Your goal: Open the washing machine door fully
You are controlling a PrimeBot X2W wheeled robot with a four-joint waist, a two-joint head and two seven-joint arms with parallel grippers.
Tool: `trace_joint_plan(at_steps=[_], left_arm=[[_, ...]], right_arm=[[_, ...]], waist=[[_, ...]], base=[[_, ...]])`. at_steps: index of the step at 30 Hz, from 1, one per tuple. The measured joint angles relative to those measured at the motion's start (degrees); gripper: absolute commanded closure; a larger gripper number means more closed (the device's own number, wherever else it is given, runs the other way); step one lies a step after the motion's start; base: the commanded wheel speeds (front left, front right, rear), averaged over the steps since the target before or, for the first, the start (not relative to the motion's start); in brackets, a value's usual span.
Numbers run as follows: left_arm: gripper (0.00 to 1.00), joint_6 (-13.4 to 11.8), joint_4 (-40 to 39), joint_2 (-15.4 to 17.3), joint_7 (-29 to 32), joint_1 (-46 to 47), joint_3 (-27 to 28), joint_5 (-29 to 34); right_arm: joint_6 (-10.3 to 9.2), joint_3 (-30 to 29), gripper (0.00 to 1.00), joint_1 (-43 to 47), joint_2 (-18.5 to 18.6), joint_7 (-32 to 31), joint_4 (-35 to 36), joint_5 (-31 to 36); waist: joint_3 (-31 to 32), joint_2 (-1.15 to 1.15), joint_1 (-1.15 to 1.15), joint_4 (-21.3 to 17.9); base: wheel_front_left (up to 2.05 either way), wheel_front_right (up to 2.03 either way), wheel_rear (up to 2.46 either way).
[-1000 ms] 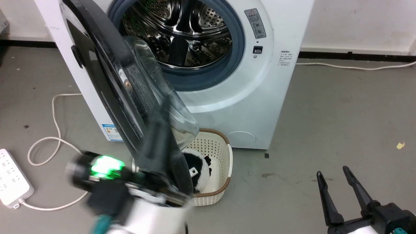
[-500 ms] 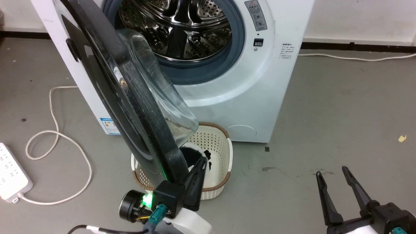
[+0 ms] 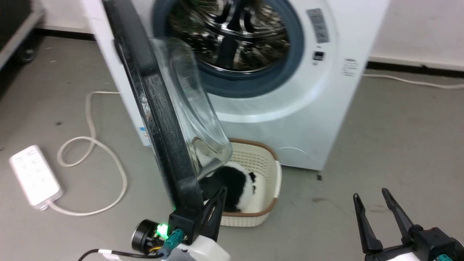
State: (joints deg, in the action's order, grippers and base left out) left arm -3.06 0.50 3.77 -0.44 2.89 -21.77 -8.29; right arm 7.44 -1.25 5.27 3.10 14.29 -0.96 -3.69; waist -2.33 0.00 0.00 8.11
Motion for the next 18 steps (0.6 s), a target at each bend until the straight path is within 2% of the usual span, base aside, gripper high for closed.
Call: trace_joint_plan(at_steps=[10, 18], left_arm=[[1.00, -1.9, -1.0, 2.2, 1.1, -1.8, 2.5, -1.2], [1.00, -3.7, -2.3, 6.1, 1.9, -2.0, 9.3, -3.9]], right_arm=[[0.00, 0.4, 0.00, 0.3, 0.0, 0.0, -0.4, -0.4], [0.00, 1.4, 0.00, 0.1, -0.1, -0.3, -0.4, 0.1]], waist=[[1.2, 0.00, 0.00, 9.5], [-0.1, 0.00, 0.00, 15.5]], base=[[0.00, 0.00, 0.00], [0.00, 0.00, 0.00]])
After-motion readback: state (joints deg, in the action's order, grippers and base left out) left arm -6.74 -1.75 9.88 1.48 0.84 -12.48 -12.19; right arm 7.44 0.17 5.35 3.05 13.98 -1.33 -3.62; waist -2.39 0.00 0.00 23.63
